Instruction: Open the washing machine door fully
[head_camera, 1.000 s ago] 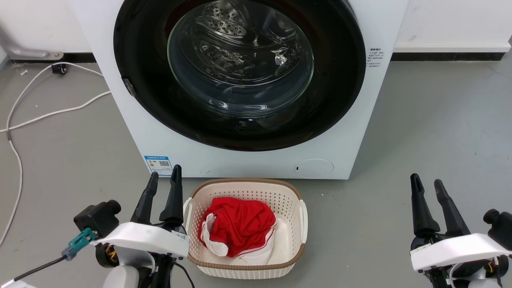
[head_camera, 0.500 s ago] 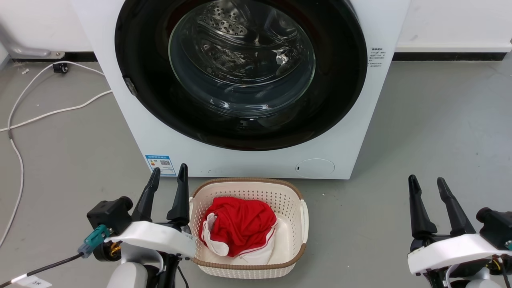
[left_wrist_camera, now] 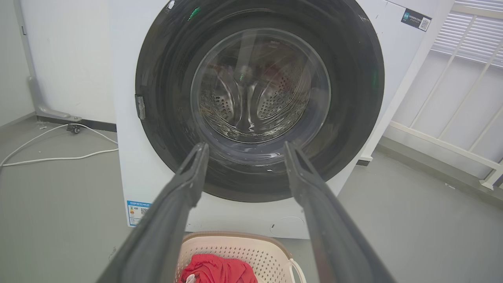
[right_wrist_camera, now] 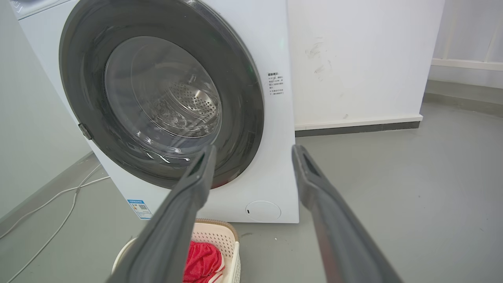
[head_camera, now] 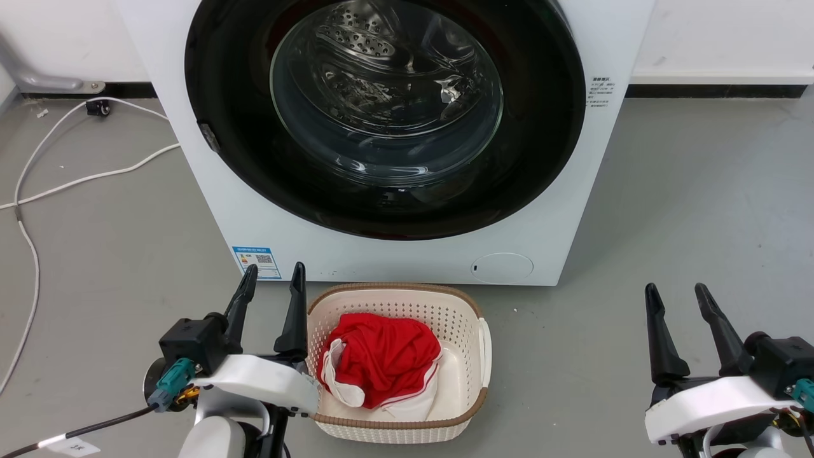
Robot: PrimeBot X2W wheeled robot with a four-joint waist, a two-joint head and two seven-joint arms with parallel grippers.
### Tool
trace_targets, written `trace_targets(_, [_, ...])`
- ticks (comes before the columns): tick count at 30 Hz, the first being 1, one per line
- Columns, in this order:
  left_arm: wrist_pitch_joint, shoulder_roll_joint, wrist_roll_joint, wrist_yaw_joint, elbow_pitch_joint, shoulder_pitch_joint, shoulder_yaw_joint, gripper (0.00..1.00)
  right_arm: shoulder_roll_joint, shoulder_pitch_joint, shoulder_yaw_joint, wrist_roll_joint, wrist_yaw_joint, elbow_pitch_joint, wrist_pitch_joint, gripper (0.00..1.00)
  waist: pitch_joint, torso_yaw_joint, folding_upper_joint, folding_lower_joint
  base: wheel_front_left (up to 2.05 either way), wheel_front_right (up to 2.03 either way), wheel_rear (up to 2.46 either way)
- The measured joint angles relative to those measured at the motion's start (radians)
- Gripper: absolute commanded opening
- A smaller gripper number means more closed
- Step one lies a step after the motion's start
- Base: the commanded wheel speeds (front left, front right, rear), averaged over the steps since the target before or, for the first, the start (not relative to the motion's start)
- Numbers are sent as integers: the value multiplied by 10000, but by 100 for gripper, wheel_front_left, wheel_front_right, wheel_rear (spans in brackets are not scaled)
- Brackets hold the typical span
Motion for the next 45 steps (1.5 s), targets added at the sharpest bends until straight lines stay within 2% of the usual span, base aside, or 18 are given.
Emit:
trace_targets(4, [-144,-2,575,77,90,-4,-29,100,4,79,2,-548,0,-50,0,100,-2,24,0,0,0,0,0])
trace_targets(23, [-495,-2,1858,186,265,-97,-117,100,12,206,46,-1883,2,-217,-79,100,35,73,0,0,0,0,0])
trace_targets(30, [-598,-4,2274,201,284,-117,-136,100,13,211,54,-2092,2,-219,-128,100,47,72,0,0,0,0,0])
trace_targets(43, [-621,-4,2242,261,318,-116,-123,100,13,210,35,-1779,2,-61,-186,100,46,75,0,0,0,0,0])
trace_targets(44, [-621,-4,2242,274,318,-116,-127,100,13,210,35,-1774,2,-46,-184,58,49,75,0,0,0,0,0])
trace_targets(45, [-621,-4,2242,276,318,-116,-117,100,13,210,35,-1749,2,-38,-184,0,53,76,0,0,0,0,0])
